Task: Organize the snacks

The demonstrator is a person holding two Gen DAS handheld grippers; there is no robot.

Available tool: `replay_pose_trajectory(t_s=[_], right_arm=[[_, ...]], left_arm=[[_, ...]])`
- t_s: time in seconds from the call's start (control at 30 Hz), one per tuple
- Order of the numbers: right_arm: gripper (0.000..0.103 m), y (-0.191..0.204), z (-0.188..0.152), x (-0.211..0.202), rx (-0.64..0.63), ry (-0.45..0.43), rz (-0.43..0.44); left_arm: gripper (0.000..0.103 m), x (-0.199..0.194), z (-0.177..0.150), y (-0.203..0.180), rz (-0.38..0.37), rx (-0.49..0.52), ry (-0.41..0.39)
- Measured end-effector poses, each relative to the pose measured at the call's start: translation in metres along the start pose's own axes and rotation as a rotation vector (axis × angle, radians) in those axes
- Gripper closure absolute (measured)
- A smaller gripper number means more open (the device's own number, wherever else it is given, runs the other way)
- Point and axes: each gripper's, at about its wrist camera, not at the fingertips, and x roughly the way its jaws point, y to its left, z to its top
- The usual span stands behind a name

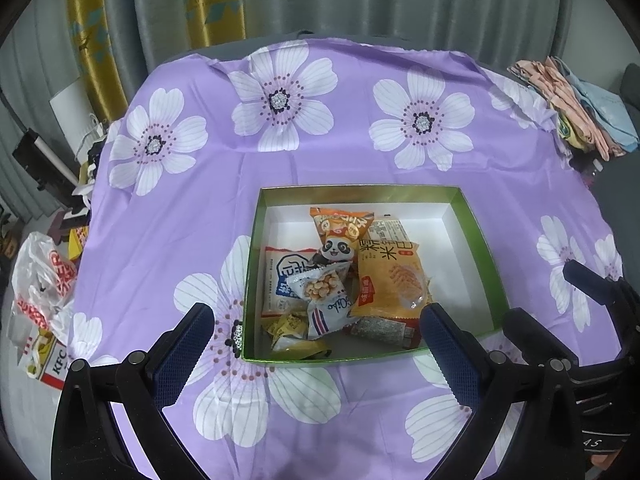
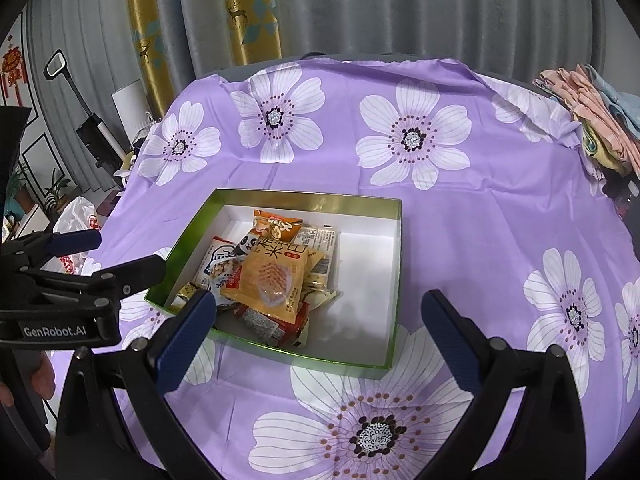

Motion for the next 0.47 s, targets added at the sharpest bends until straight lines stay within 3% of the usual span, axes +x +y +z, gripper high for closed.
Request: replay_pose_trajectory(t_s=[0.47], right_arm=[[0.000,-0.0009,0.0015,0.0004,0.004,-0.003,0.001]], left_arm=[[0.001,0.0028,0.0011,-0.0036,0.002,0.012,0.000]])
